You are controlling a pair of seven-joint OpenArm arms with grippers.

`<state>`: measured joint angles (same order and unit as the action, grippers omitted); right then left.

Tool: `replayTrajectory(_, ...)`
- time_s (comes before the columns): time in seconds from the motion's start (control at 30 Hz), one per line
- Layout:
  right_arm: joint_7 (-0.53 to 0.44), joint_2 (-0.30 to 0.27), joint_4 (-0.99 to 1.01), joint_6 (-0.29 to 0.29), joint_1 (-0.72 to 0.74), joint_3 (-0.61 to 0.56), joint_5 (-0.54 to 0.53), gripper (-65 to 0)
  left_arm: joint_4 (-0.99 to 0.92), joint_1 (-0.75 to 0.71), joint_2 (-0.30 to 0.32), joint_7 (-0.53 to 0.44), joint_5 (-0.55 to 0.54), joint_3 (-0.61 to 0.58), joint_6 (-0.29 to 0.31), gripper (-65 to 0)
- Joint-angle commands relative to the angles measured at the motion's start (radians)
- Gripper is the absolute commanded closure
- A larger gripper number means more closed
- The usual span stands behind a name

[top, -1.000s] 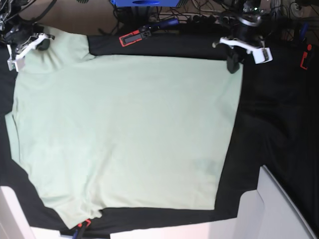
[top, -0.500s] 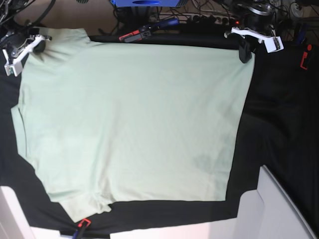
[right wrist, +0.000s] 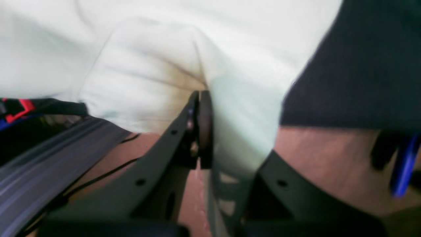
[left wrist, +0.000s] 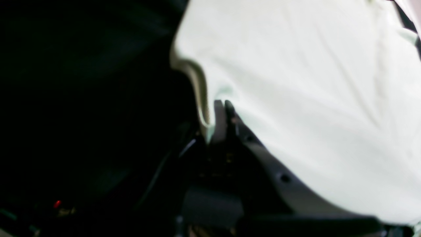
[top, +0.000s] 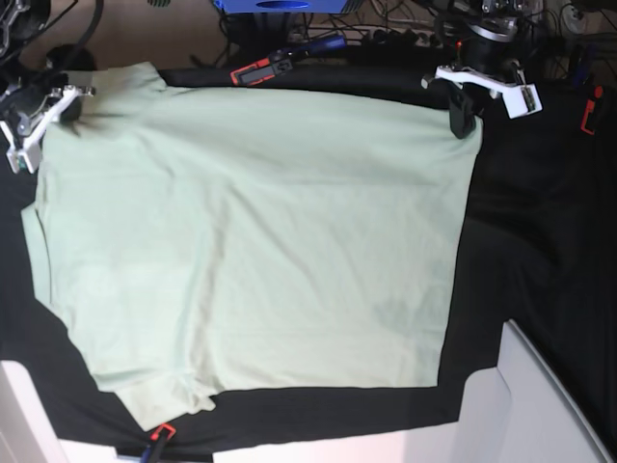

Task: Fold the T-shirt properly
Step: 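Lift the held edge and pull it toward the robot with both grippers, then lay the held edge back over the shirt, forming a fold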

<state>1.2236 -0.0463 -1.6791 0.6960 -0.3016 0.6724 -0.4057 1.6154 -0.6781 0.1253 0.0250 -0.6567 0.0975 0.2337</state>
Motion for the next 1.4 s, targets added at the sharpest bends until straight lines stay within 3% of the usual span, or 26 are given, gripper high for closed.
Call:
replayTrajectory(0.0, -0.008, -0.01, -0.016, 0.002, 0.0, -0.007, -0.012, -0.1, 0.018, -0.01, 0.007, -0.023, -0.01, 0.005, -0.003, 0.0)
replayTrajectory(0.07, -0.001, -0.01, -0.016, 0.002, 0.015, -0.018, -0.012, -0.1, 0.029, 0.004, 0.007, -0.021, -0.01, 0.005, -0.006, 0.0)
replayTrajectory(0.23, 0.0, -0.011, -0.014, 0.002, 0.026, -0.023, -0.012, -0.1, 0.066, 0.005, 0.009, -0.021, -0.01, 0.005, -0.081, 0.0)
replayTrajectory(0.6, 0.018, -0.043, 0.032, 0.002, 0.115, -0.026, -0.012, -0.1, 0.069, 0.065, 0.009, -0.018, -0.01, -0.005, -0.086, 0.0)
replayTrajectory(0.83, 0.018, -0.082, 0.116, 0.002, 0.173, -0.026, -0.012, -0.1, 0.061, 0.156, 0.007, 0.143, -0.01, 0.003, -0.086, 0.0)
replayTrajectory(1.37, 0.018, -0.116, 0.242, 0.002, 0.305, -0.026, -0.011, -0.1, -0.066, 0.283, 0.006, 0.146, -0.01, 0.0, -0.089, 0.0)
